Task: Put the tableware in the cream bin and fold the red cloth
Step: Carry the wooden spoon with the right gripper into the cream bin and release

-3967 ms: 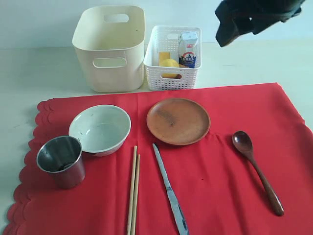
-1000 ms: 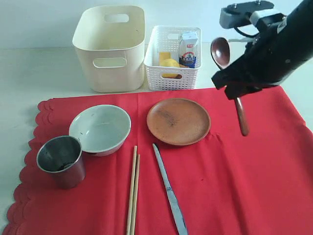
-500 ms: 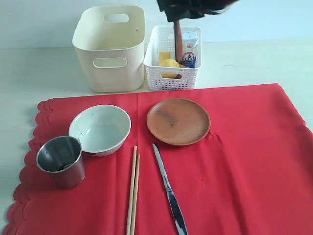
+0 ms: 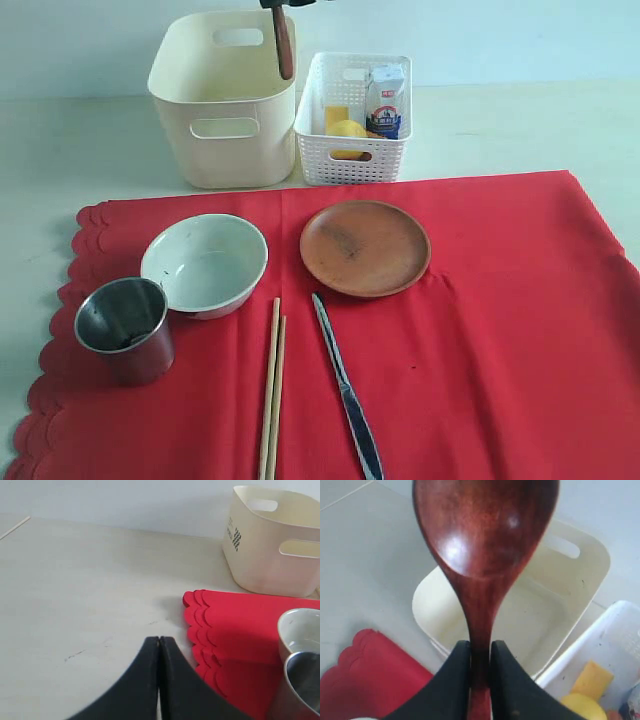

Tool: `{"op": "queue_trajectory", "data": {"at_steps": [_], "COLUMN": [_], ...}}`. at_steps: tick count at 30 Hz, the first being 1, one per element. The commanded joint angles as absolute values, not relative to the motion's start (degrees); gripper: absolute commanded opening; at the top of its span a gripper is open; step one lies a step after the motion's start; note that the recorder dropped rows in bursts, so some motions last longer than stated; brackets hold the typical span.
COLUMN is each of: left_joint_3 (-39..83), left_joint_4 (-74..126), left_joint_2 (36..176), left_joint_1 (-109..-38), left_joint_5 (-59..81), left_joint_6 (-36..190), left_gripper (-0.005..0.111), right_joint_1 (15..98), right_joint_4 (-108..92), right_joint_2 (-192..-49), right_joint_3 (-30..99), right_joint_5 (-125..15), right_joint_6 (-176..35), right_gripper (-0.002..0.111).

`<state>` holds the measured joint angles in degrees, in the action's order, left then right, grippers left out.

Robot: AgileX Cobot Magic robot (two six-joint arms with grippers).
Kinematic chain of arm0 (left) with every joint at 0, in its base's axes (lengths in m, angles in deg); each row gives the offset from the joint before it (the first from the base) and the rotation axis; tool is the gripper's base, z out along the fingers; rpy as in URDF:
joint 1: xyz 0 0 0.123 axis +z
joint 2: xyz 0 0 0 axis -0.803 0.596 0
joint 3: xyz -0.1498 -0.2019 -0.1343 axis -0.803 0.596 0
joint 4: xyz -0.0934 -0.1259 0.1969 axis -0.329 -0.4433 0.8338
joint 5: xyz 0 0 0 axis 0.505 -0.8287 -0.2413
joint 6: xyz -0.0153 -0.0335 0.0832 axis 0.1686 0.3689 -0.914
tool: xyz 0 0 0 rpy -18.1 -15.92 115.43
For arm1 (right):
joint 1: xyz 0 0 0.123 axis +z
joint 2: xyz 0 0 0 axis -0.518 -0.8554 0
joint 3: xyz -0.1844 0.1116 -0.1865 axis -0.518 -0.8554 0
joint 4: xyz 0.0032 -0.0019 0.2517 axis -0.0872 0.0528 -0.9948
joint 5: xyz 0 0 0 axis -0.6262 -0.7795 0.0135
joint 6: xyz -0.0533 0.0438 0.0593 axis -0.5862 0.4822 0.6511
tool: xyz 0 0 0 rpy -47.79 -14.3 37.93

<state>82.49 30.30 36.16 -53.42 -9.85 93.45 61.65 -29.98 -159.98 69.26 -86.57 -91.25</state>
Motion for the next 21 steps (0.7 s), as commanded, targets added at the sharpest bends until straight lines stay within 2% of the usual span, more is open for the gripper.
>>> {"op": "queue_trajectory", "data": {"at_steps": [1, 11, 16, 21], "left_joint_3": [82.6, 82.6, 82.6, 82.6], "left_joint_4": [30.4, 30.4, 30.4, 30.4], "left_joint_2": [35.9, 35.9, 35.9, 35.9], "left_joint_1": [-53.4, -53.4, -53.4, -53.4], "left_joint_5": [-9.3, -9.3, -9.3, -9.3], "left_joint_6": [93.3, 93.3, 93.3, 93.3], "left_gripper": [0.000, 0.000, 0.000, 0.000], "right_joint_1": [61.8, 63.2, 65.8, 65.8], "right_joint_4": [-29.5, -28.4, -16.5, -13.6], "right_joint_2": [-167.2, -174.6, -177.3, -179.6], "right_joint_3": [77.6, 83.3, 83.3, 83.3], "right_joint_5": [-85.1, -80.5, -75.3, -75.2], "right_joint_6": [-91.4, -91.1, -81.9, -79.3], "right_gripper": [0.000, 0.000, 0.000, 0.000]}}
